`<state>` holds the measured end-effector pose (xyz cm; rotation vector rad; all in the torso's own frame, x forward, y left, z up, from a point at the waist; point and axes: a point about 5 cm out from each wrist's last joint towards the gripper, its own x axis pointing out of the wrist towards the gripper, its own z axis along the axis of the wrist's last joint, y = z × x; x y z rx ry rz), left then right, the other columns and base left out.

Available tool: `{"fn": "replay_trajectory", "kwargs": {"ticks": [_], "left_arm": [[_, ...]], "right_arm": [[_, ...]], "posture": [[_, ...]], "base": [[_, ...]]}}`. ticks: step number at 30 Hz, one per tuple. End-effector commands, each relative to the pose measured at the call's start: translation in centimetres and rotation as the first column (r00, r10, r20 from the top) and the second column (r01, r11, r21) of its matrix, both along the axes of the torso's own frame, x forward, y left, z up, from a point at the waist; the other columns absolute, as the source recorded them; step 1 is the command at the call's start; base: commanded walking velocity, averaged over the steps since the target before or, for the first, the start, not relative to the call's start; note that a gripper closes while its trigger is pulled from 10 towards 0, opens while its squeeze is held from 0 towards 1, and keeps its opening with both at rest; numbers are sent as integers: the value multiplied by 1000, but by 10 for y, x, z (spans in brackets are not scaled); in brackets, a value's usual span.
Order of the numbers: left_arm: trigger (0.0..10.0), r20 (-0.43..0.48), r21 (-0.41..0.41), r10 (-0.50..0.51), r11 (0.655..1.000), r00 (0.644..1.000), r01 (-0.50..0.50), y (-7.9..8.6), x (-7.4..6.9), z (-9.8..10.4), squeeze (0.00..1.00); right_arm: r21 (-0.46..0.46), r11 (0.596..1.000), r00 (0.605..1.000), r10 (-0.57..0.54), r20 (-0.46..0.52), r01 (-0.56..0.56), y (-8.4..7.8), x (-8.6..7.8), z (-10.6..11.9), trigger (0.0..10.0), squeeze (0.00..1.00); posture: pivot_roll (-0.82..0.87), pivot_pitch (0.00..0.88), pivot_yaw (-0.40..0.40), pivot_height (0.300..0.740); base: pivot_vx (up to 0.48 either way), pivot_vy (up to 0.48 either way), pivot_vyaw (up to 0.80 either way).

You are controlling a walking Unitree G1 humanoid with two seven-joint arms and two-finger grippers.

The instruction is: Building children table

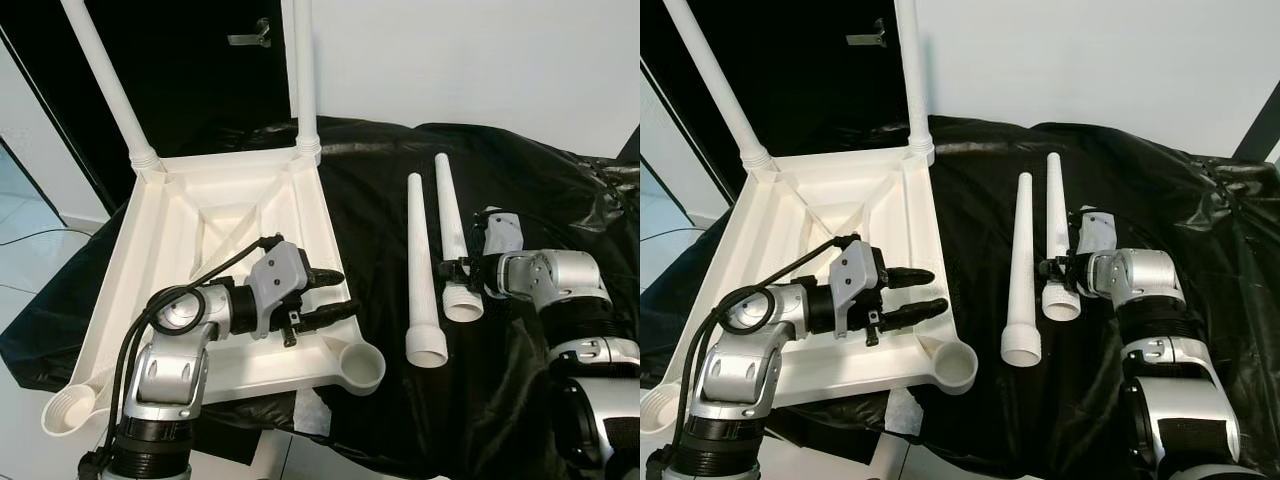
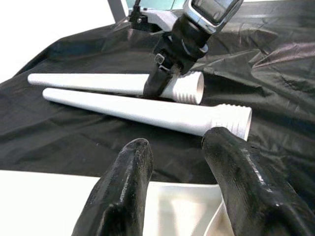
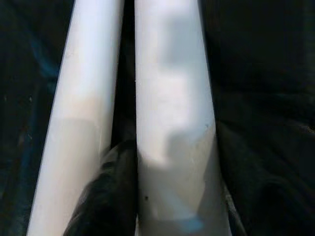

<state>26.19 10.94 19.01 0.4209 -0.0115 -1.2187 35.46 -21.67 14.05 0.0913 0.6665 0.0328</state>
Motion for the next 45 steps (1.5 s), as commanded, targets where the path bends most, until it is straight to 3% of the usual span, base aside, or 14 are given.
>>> {"fn": "replay_trajectory", "kwargs": {"ticks": [1,3,4,5,8,9,17,26,27,29,30,42,43,45], "left_arm": [[10000,77,-71,261,964,962,-256,7,13,5,0],[10000,77,-71,261,964,962,-256,7,13,5,0],[10000,76,-72,265,963,961,-260,8,13,5,0],[10000,76,-72,265,963,961,-260,8,13,5,0],[10000,68,-75,272,961,960,-267,9,15,4,0],[10000,58,-81,278,959,959,-273,9,16,4,0],[10000,7,-114,317,943,948,-314,11,31,7,0],[10000,-81,-162,348,920,934,-357,10,45,7,0],[10000,-100,-176,345,917,933,-358,9,46,7,302],[10000,-123,-192,342,913,932,-360,7,48,7,302],[10000,-144,-213,330,910,933,-355,5,49,9,1000],[10000,-253,-346,276,869,927,-353,-4,63,28,1000],[10000,-270,-370,263,860,926,-352,-7,65,31,635],[10000,-282,-385,253,854,926,-350,-8,66,34,635]], "right_arm": [[2,998,997,-61,45,61,-5,-5,-10,0,0],[2,998,997,-61,45,61,-5,-5,-10,0,0],[29,995,988,-95,122,93,-5,-5,-7,2157,0],[29,995,988,-95,122,93,-5,-5,-7,2157,0],[57,991,954,-134,266,124,-5,-10,0,5216,0],[64,988,935,-151,320,138,-3,-14,2,10000,0],[81,994,811,-109,574,77,18,-27,20,10000,0],[108,993,724,-47,688,-38,37,-35,31,10000,0],[88,994,699,-15,715,-68,43,-37,33,10000,0],[73,993,680,9,733,-92,48,-39,35,10000,0],[53,992,665,39,746,-118,54,-41,36,10000,0],[-5,960,592,176,787,-279,81,-47,39,10000,0],[-14,952,581,199,789,-307,86,-49,39,10000,0],[-19,946,573,212,792,-324,88,-50,39,10000,0]], "posture": [[36,0,-23,740],[36,0,-23,740],[35,0,-21,740],[35,0,-21,740],[31,0,-13,740],[27,0,-7,740],[15,0,13,740],[10,0,22,740],[10,0,22,740],[11,0,22,740],[11,0,23,740],[13,0,23,740],[13,0,23,740],[13,0,23,740]], "base": [[0,0,0],[0,0,0],[0,0,0],[0,0,0],[0,0,0],[0,0,0],[0,0,0],[0,0,0],[0,0,0],[0,0,0],[0,0,0],[0,0,0],[0,0,0],[0,0,0]]}}
